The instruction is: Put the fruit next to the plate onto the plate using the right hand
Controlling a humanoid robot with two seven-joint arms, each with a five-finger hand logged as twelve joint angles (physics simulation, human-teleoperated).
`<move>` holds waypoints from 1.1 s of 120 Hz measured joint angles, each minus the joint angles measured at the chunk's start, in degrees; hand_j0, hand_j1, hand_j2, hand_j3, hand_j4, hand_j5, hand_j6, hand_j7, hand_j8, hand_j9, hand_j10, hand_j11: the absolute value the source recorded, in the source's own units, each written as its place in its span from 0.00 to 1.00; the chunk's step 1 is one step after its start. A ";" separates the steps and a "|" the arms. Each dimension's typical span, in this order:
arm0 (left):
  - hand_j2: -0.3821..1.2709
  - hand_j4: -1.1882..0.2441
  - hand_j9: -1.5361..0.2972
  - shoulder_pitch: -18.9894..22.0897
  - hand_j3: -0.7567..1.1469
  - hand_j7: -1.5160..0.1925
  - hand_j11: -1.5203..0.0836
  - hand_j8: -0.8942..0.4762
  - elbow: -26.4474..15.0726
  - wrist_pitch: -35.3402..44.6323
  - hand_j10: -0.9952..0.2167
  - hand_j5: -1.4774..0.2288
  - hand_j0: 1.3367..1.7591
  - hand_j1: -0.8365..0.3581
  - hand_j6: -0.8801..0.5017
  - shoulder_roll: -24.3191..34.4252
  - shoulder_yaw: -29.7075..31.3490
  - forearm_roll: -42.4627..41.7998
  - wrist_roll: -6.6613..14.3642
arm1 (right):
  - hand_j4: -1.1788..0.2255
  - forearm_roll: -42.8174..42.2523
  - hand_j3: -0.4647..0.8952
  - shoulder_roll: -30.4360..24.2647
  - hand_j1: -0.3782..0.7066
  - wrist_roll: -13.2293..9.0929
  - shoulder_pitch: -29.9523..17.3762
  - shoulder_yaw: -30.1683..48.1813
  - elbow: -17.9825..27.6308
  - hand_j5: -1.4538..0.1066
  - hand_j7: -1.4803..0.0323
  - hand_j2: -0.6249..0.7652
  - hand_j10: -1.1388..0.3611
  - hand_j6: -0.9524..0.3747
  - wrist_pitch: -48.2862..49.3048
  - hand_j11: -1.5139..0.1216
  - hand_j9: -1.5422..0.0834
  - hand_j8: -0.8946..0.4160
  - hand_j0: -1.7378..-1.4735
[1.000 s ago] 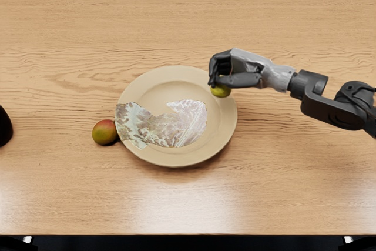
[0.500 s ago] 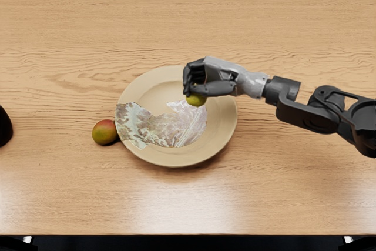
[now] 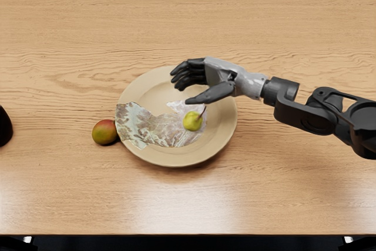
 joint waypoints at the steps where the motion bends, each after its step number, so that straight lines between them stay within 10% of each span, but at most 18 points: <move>1: 0.23 0.83 0.84 0.00 0.40 0.89 0.95 0.65 0.00 0.00 0.82 0.86 0.76 0.99 0.64 0.00 0.00 0.00 0.00 | 0.52 0.03 0.34 0.00 0.53 -0.06 0.00 0.00 0.00 0.54 0.58 0.39 0.50 0.37 0.00 0.56 0.58 0.34 0.31; 22: 0.23 0.83 0.84 0.00 0.40 0.89 0.95 0.65 0.00 0.00 0.82 0.86 0.76 0.99 0.64 0.00 -0.01 0.00 0.00 | 0.57 0.43 0.34 -0.41 0.44 -2.26 0.18 0.74 0.24 0.62 0.66 0.40 0.53 0.43 0.45 0.63 0.65 0.40 0.30; 46: 0.23 0.83 0.84 0.00 0.40 0.89 0.95 0.65 0.00 0.00 0.82 0.86 0.76 0.99 0.64 0.00 -0.01 0.00 0.00 | 0.69 1.97 0.34 -5.67 0.25 -15.38 -0.47 7.92 8.57 0.76 0.80 0.42 0.63 0.56 1.46 0.76 0.78 0.53 0.30; 59: 0.23 0.83 0.84 0.02 0.40 0.89 0.95 0.65 0.00 0.00 0.82 0.86 0.76 0.99 0.64 0.00 -0.01 0.00 0.00 | 0.75 4.76 0.34 -9.64 0.17 -18.93 -0.82 10.06 10.85 0.82 0.87 0.43 0.68 0.62 5.46 0.82 0.84 0.58 0.30; 132: 0.23 0.83 0.84 0.18 0.40 0.89 0.95 0.65 0.00 -0.02 0.82 0.86 0.76 0.99 0.64 0.00 -0.01 0.01 0.00 | 0.82 18.21 0.34 -26.35 0.06 -20.94 -6.17 11.03 12.05 0.90 0.95 0.45 0.74 0.69 10.01 0.90 0.92 0.66 0.30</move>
